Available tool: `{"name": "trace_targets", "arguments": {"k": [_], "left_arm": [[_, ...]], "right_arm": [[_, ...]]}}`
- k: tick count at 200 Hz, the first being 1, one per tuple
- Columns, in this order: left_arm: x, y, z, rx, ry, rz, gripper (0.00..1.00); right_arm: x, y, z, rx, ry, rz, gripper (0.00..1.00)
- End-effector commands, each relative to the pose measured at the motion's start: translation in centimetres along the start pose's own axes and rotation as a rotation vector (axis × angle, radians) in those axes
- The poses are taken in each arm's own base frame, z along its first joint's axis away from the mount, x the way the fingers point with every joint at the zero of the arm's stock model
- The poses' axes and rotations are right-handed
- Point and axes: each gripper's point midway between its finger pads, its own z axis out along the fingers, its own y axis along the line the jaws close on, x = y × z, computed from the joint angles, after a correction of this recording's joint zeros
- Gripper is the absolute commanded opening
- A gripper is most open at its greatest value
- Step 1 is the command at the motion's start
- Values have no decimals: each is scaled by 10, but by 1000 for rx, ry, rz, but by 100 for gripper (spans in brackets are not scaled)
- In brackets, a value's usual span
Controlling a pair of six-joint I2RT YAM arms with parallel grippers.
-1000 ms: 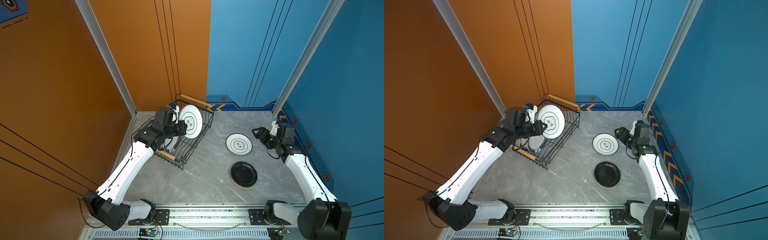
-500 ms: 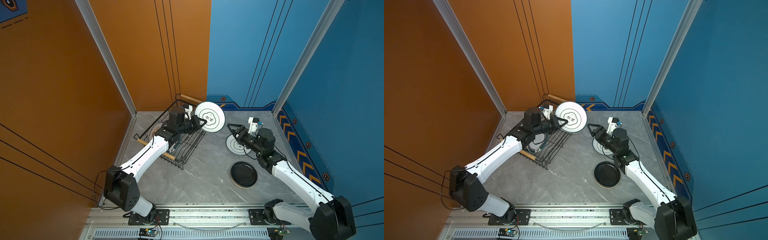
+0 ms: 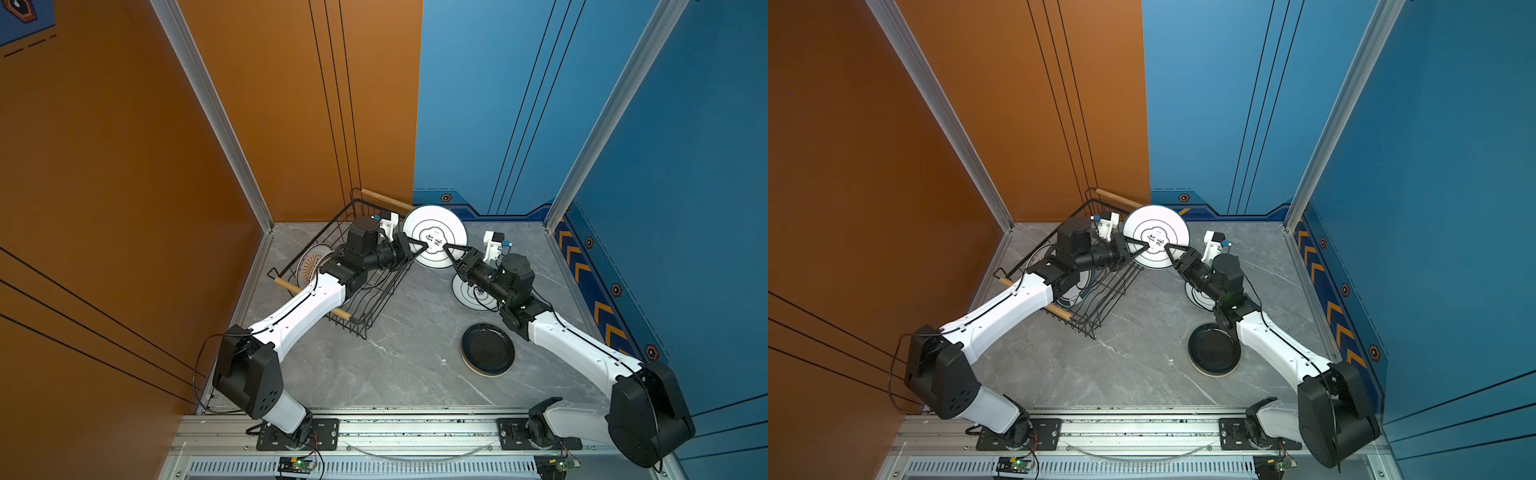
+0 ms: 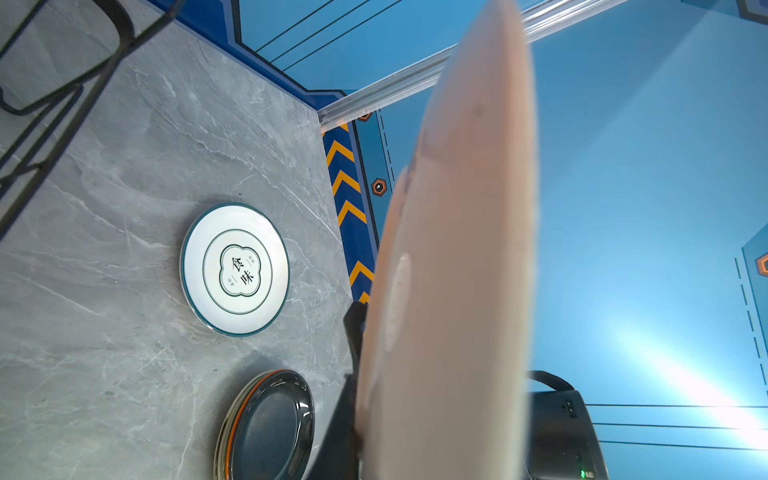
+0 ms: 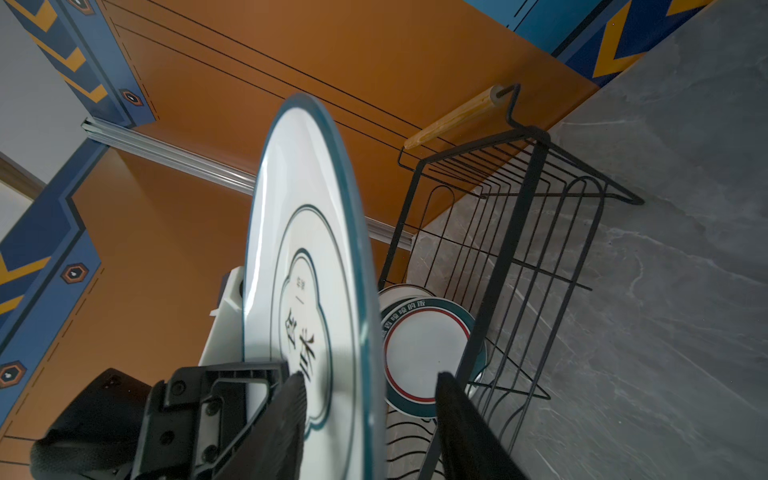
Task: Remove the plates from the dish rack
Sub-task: 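Raise the plate toward the right gripper and grasp its rim with the right gripper, then carry the plate to the table with the right gripper while left returns to the rack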
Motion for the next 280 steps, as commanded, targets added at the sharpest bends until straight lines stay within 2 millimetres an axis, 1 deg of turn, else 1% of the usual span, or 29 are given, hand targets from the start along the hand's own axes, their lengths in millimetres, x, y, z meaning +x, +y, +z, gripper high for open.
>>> {"name": "trace_targets", "arguments": {"k": [1, 34, 43, 54, 67, 86, 104, 122, 132, 147, 155, 160, 170, 172, 177, 191, 209, 219, 230, 243, 253, 268, 280], "left_arm": [[8, -11, 8, 68, 42, 17, 0], [11, -9, 14, 68, 56, 16, 0], [12, -7, 16, 66, 57, 14, 3], [12, -5, 16, 66, 60, 16, 12], [12, -6, 16, 71, 58, 20, 27], [12, -7, 14, 87, 57, 27, 43], [11, -11, 12, 109, 53, 40, 51], [10, -18, 7, 133, 55, 65, 58], [11, -22, 3, 142, 59, 88, 61], [12, -19, -4, 106, 72, 125, 62], [13, -12, -10, 55, 79, 151, 63], [13, -10, -14, 26, 76, 176, 63], [13, 2, -25, -65, 76, 214, 65], [12, 3, -27, -81, 71, 226, 66], [13, 13, -35, -145, 75, 234, 67], [7, 29, -56, -275, 49, 290, 68], [-6, 50, -88, -433, -7, 332, 70], [-16, 65, -111, -539, -65, 342, 71], [-25, 77, -134, -624, -128, 355, 73], [-33, 91, -158, -709, -161, 348, 74], [-39, 102, -173, -767, -180, 345, 74], [-46, 118, -198, -919, -216, 365, 75], [-48, 128, -210, -990, -226, 370, 77]], "right_arm": [[-10, 28, 3, -102, -32, 1, 40], [-9, 29, 6, -122, -23, 16, 25], [-9, 27, 6, -119, -21, 16, 21], [-9, 27, 5, -119, -18, 13, 15], [-10, 26, 4, -115, -20, 7, 11], [-14, 23, 0, -96, -28, -3, 6], [-19, 22, -4, -84, -33, -18, 1], [-27, 22, -10, -64, -42, -45, 0], [-36, 20, -14, -31, -50, -70, 0], [-50, 19, -24, 18, -65, -127, 0], [-59, 20, -30, 45, -78, -158, 0], [-64, 18, -35, 65, -84, -172, 0], [-75, 18, -44, 96, -100, -197, 0], [-77, 17, -46, 101, -102, -201, 0], [-83, 17, -52, 113, -112, -211, 0], [-97, 13, -67, 161, -135, -232, 0], [-109, 5, -86, 234, -148, -267, 0], [-115, 1, -97, 276, -160, -286, 0], [-120, -5, -107, 315, -168, -296, 0], [-124, -14, -118, 372, -170, -301, 0], [-126, -24, -125, 420, -162, -296, 0], [-129, -40, -133, 490, -149, -282, 0], [-129, -57, -138, 556, -132, -268, 0]]}}
